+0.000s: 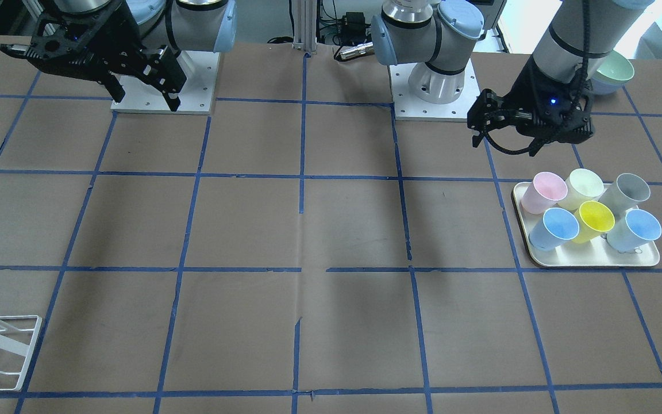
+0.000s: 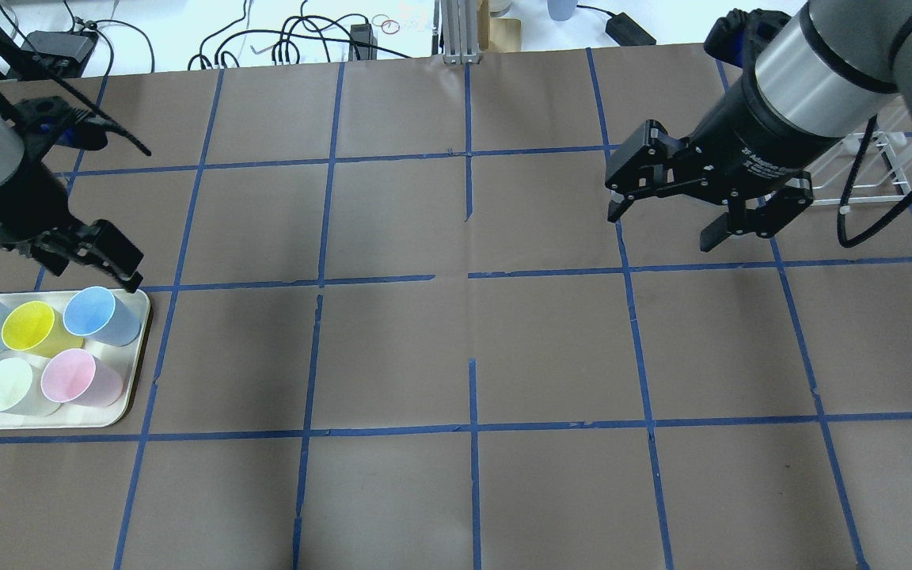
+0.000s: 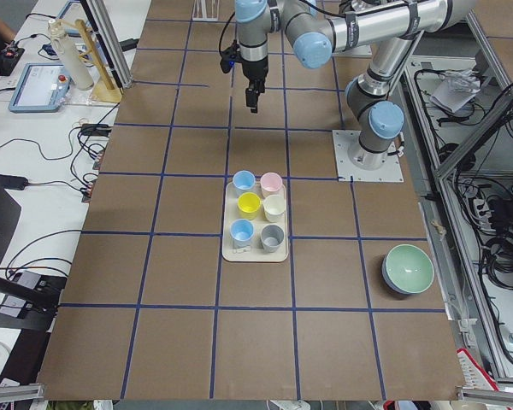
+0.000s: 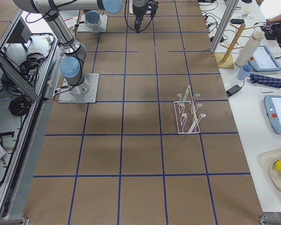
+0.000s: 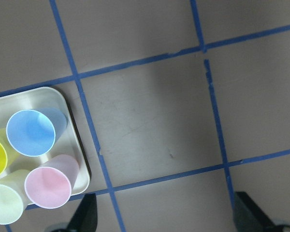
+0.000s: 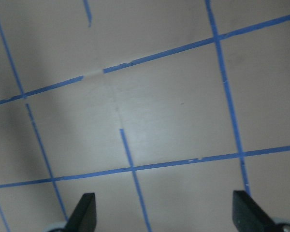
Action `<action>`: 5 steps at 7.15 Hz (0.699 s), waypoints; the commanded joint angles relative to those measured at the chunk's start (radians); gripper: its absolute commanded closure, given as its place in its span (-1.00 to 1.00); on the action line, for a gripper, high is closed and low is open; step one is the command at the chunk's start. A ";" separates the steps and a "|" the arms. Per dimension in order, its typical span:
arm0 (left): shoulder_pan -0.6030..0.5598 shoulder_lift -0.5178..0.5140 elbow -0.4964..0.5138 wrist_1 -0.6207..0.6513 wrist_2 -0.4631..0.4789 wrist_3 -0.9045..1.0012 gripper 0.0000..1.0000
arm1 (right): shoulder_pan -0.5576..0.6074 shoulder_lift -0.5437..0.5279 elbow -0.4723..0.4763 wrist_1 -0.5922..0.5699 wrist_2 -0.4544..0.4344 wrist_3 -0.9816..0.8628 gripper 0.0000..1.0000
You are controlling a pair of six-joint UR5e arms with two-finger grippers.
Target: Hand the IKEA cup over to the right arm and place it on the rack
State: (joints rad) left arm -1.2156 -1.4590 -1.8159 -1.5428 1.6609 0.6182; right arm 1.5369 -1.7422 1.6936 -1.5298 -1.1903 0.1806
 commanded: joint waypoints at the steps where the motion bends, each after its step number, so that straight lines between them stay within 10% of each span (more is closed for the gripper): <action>1: 0.190 -0.023 -0.090 0.082 0.020 0.198 -1.00 | -0.038 0.003 -0.002 0.000 0.350 -0.102 -1.00; 5: 0.349 -0.102 -0.241 0.390 -0.113 0.491 -1.00 | -0.143 0.024 0.102 0.016 0.895 -0.266 -1.00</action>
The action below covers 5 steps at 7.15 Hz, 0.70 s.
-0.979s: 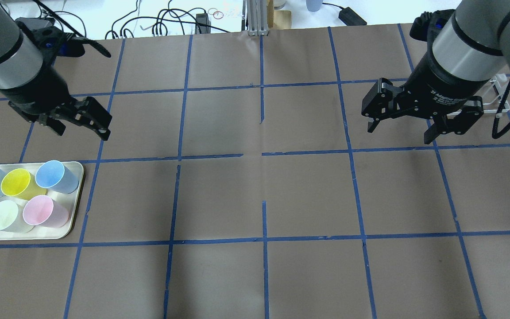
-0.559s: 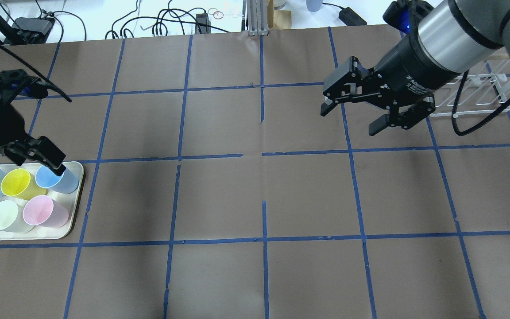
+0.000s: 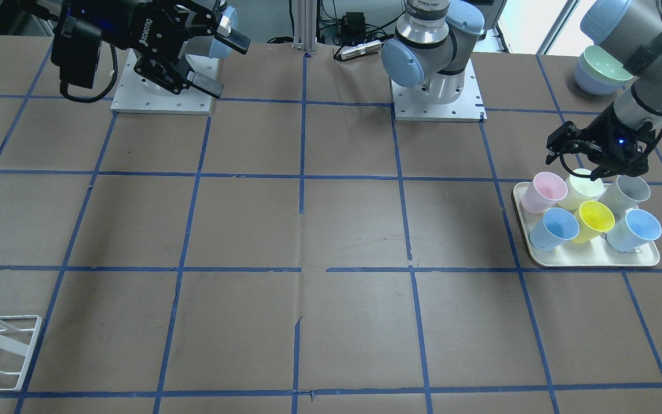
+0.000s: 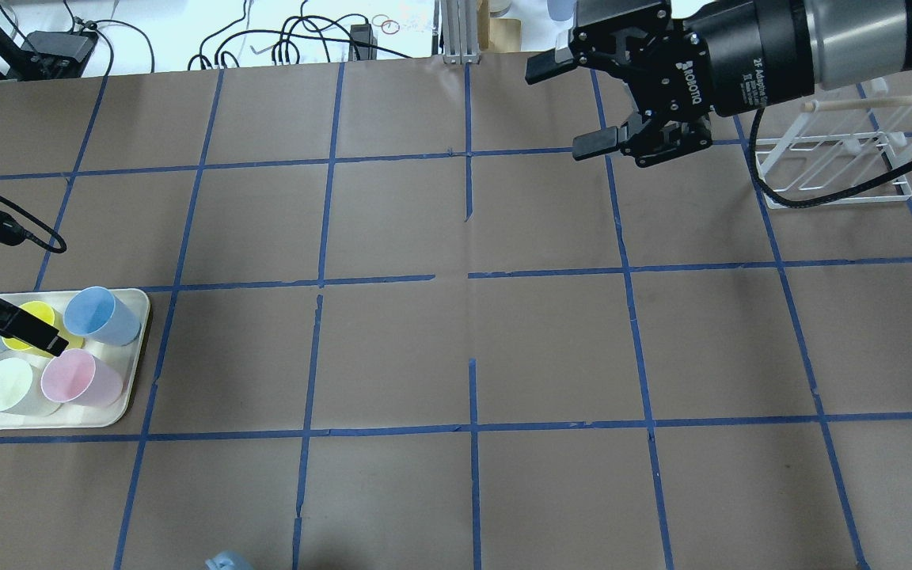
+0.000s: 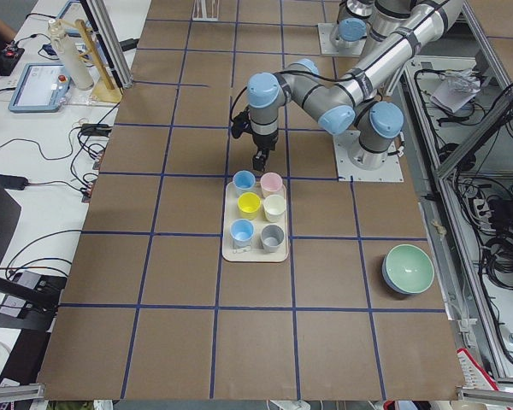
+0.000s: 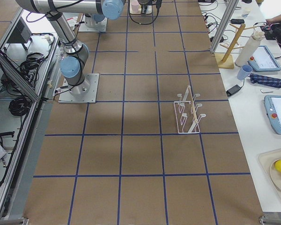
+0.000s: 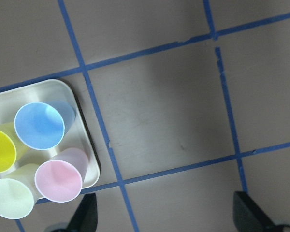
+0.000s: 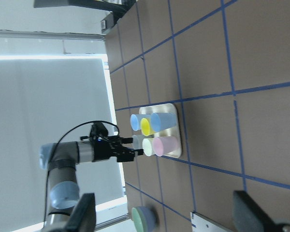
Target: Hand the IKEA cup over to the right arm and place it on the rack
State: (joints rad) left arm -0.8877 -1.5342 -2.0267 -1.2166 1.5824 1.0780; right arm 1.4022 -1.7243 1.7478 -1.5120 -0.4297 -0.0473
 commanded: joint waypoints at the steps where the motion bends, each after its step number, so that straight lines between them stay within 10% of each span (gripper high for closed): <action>1: 0.021 -0.056 -0.030 0.095 -0.041 0.034 -1.00 | -0.008 0.003 0.090 -0.001 0.156 -0.149 -1.00; 5: 0.032 -0.127 -0.027 0.097 -0.010 0.042 -0.81 | -0.002 0.006 0.108 0.024 0.247 -0.178 -1.00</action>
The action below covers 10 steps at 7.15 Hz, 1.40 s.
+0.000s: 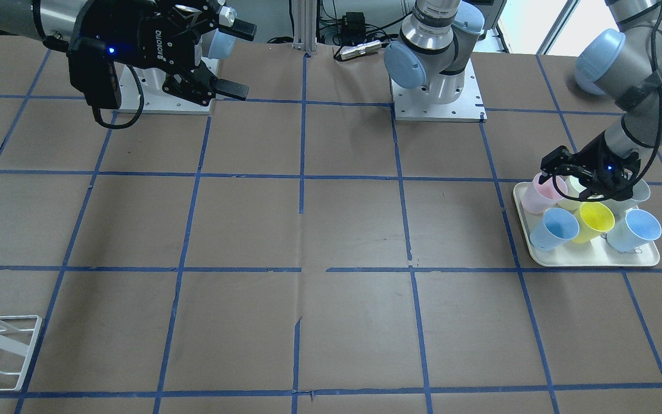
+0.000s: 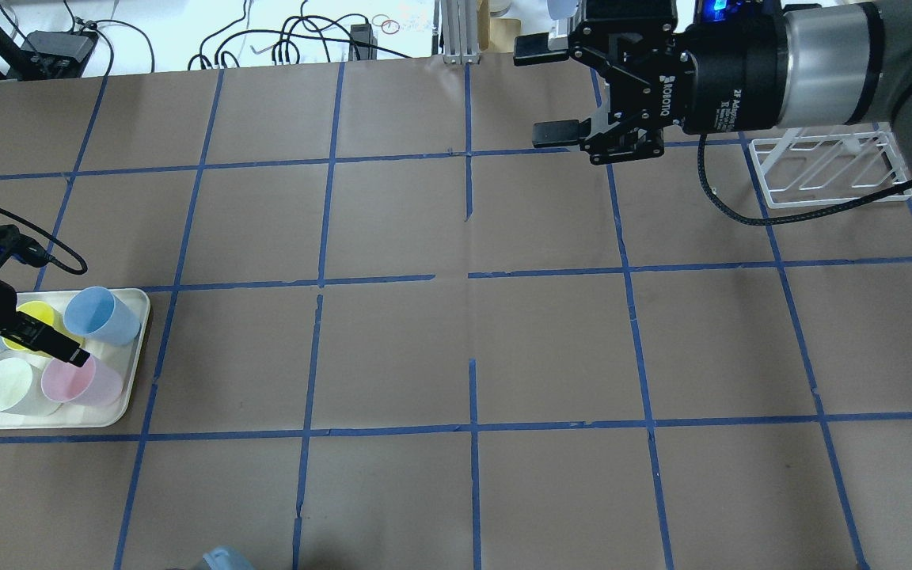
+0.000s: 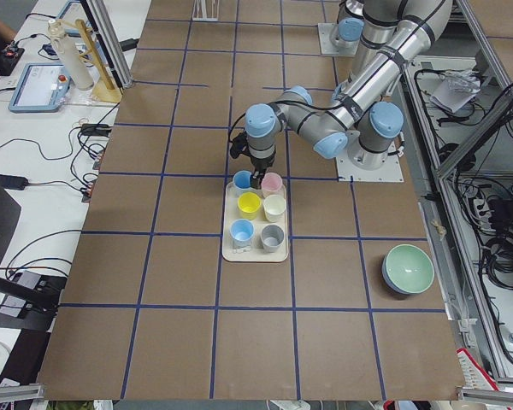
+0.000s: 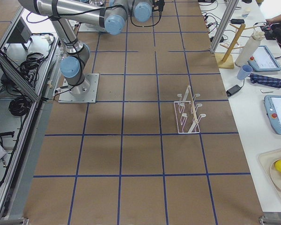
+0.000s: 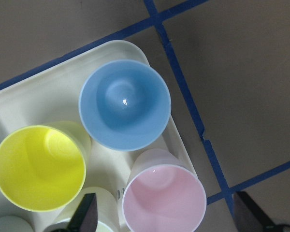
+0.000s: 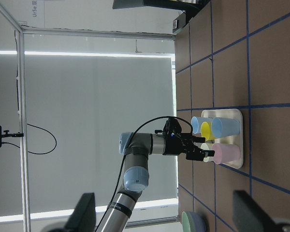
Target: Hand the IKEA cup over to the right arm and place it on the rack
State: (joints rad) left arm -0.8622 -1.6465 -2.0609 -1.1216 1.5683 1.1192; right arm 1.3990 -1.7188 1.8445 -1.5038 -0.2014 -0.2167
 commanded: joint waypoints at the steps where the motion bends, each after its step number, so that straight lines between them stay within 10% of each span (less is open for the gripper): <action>1: 0.015 -0.021 -0.001 0.002 0.009 -0.001 -0.79 | 0.002 0.016 0.034 0.017 0.105 -0.012 -1.00; 10: 0.020 -0.067 -0.001 0.005 0.050 -0.004 -0.51 | 0.041 0.035 0.044 0.186 0.210 -0.115 -1.00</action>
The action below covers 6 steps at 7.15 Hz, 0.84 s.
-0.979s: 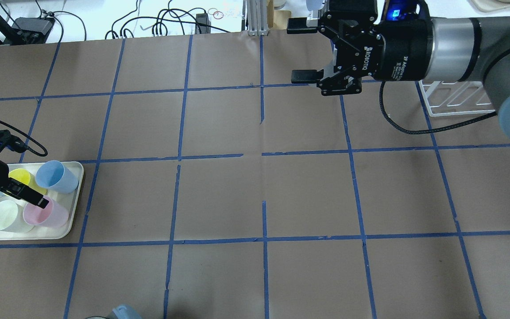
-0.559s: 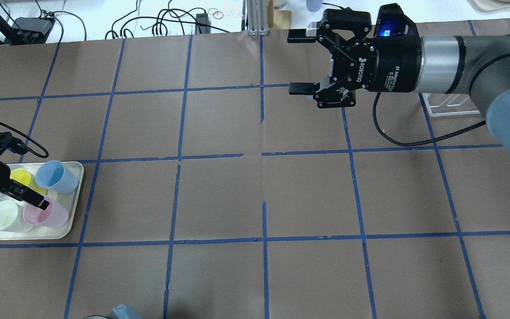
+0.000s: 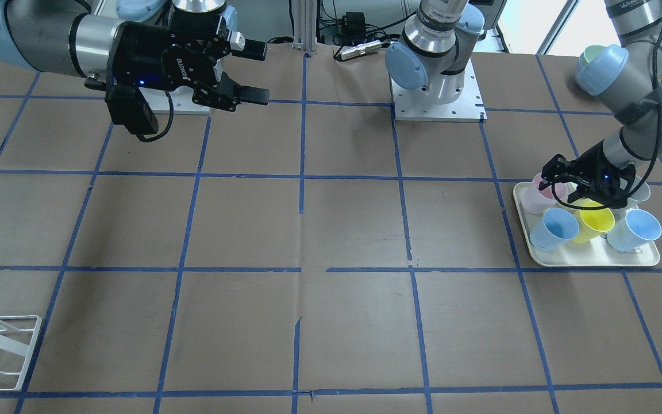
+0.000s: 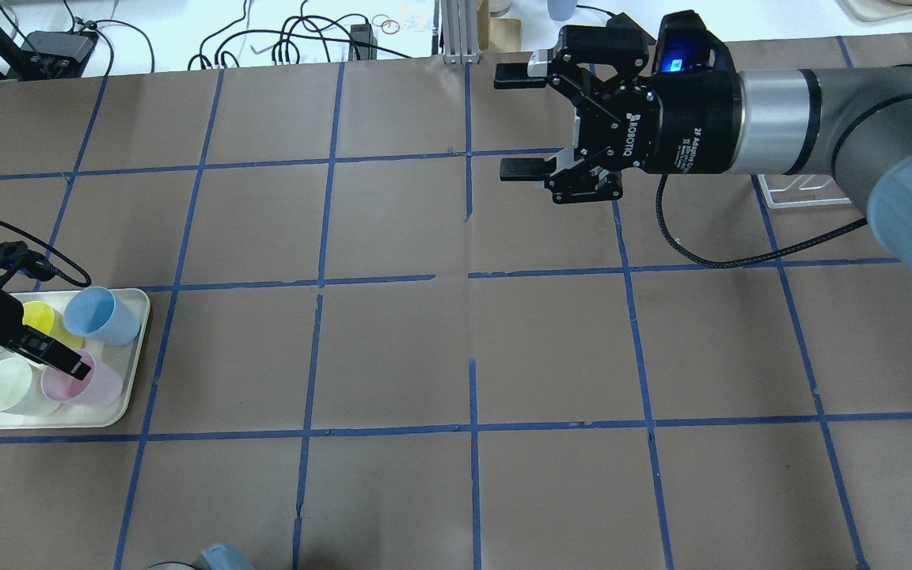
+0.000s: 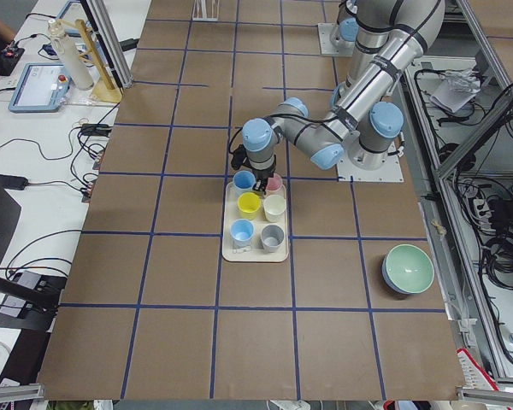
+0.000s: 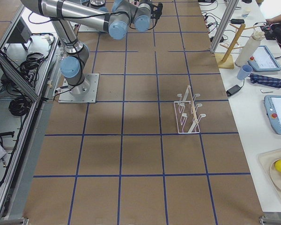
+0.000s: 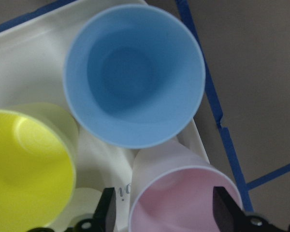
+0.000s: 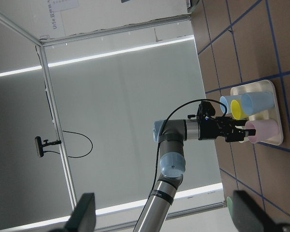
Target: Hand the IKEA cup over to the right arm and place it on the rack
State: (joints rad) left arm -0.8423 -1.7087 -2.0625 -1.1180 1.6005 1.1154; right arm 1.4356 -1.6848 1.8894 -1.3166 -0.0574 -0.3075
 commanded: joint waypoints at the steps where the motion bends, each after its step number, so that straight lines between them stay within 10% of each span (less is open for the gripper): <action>1: 0.000 -0.008 -0.001 0.001 0.019 -0.002 -0.30 | 0.005 0.000 0.000 0.000 0.079 -0.022 -1.00; 4: 0.000 -0.014 0.001 0.003 0.019 -0.012 0.78 | 0.005 0.005 0.005 0.005 0.071 -0.022 -1.00; 6: 0.000 -0.011 0.001 -0.002 0.019 -0.016 1.00 | 0.005 0.005 0.004 0.008 0.071 -0.022 -1.00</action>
State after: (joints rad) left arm -0.8422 -1.7211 -2.0617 -1.1171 1.6198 1.1022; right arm 1.4404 -1.6796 1.8931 -1.3109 0.0141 -0.3298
